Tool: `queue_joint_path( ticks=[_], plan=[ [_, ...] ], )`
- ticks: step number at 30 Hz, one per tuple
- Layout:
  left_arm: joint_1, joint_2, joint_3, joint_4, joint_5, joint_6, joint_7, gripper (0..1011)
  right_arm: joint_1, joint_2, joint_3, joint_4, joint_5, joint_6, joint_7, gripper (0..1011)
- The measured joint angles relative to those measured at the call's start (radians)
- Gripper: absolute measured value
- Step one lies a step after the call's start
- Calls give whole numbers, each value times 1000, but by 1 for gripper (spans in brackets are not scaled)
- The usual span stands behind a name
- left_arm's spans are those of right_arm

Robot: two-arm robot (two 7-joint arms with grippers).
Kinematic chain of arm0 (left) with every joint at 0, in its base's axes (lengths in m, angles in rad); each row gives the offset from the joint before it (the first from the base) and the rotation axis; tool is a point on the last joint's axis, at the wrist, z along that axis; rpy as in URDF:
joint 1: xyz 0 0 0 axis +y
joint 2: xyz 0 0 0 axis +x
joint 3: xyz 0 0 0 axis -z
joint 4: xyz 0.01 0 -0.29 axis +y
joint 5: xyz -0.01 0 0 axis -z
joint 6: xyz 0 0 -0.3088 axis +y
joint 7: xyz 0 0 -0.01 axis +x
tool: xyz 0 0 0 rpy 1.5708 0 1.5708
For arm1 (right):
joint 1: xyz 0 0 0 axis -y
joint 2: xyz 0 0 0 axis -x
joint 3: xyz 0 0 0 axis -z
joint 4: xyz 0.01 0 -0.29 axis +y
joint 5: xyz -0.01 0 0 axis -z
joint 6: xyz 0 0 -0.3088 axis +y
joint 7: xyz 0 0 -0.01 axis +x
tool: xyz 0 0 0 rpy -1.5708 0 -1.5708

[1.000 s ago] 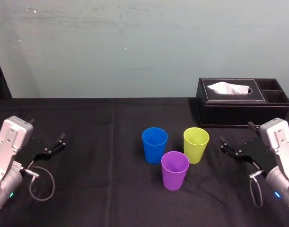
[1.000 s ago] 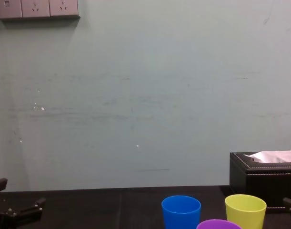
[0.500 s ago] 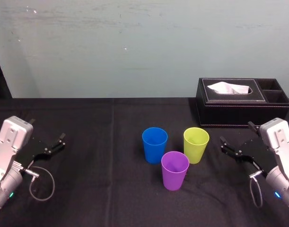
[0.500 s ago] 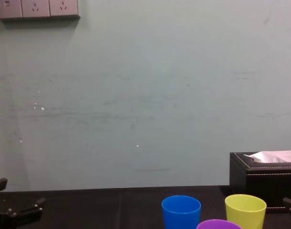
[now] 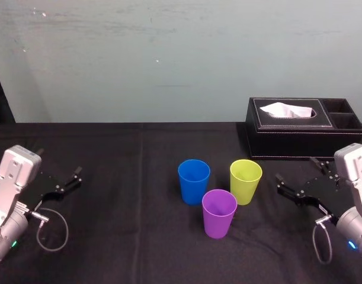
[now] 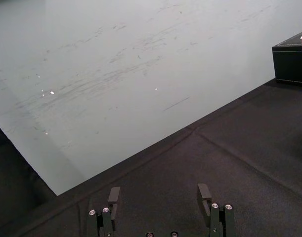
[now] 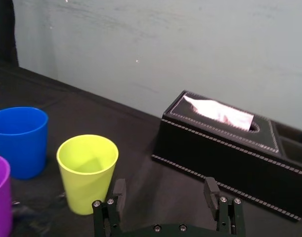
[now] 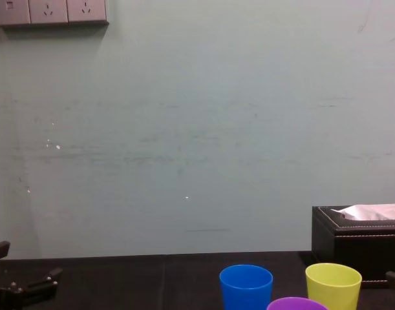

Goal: Stack the three plastic cups sequentially using one hand.

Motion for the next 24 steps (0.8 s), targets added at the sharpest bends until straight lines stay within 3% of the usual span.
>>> queue_joint_path(
  ticks=[10, 16, 24],
  plan=[
    [0, 0, 0, 0, 0, 0, 0, 1000, -82, 35, 57, -119, 103, 157, 74, 1003],
    [0, 0, 0, 0, 0, 0, 0, 1000, -113, 33, 73, -168, 151, 233, 120, 1003],
    [0, 0, 0, 0, 0, 0, 0, 1000, -94, 12, 69, -180, 154, 306, 142, 1003]
  ],
)
